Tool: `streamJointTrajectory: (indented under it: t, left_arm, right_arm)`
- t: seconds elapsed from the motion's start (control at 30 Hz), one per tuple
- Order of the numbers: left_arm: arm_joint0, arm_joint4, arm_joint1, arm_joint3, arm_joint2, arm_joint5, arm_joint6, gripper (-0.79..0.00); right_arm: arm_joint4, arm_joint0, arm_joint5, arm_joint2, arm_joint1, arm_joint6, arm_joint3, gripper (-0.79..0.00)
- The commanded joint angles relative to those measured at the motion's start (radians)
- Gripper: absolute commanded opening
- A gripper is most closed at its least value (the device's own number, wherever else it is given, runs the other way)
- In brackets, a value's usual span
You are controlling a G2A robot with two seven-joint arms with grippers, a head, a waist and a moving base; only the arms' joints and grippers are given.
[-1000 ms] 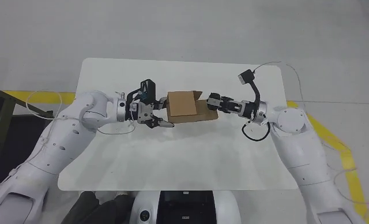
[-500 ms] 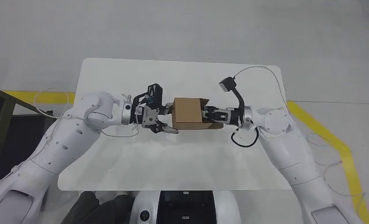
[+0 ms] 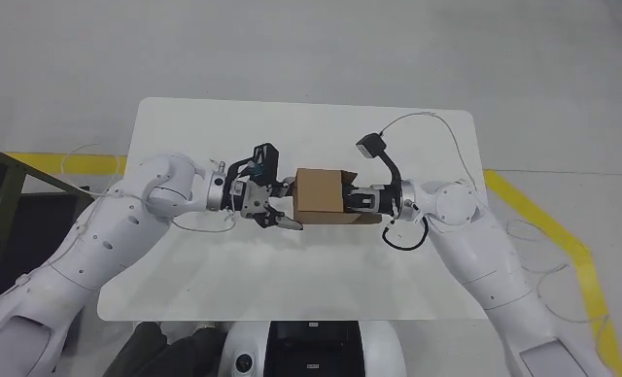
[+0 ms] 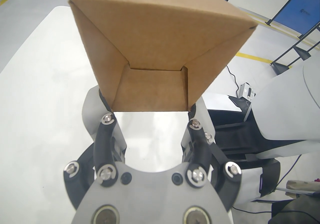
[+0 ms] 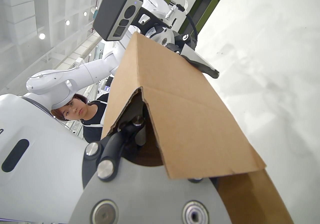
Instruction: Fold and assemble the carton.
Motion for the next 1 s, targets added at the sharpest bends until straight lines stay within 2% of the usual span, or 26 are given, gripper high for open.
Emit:
streamJointTrajectory:
  t: [0.0,0.97]
  left_arm:
    - [-0.004,0.004,0.002,-0.001,0.006,0.000,0.003,-0.480]
    - [-0.035,0.029,0.028,0.001,0.060,0.000,0.069,-0.499]
  right_arm:
    - [-0.001,0.002,-0.004,-0.005,-0.001,-0.007,0.001,-0.785]
    - [-0.009,0.060,-0.029,-0.094,-0.027,-0.052,0.048,-0.785]
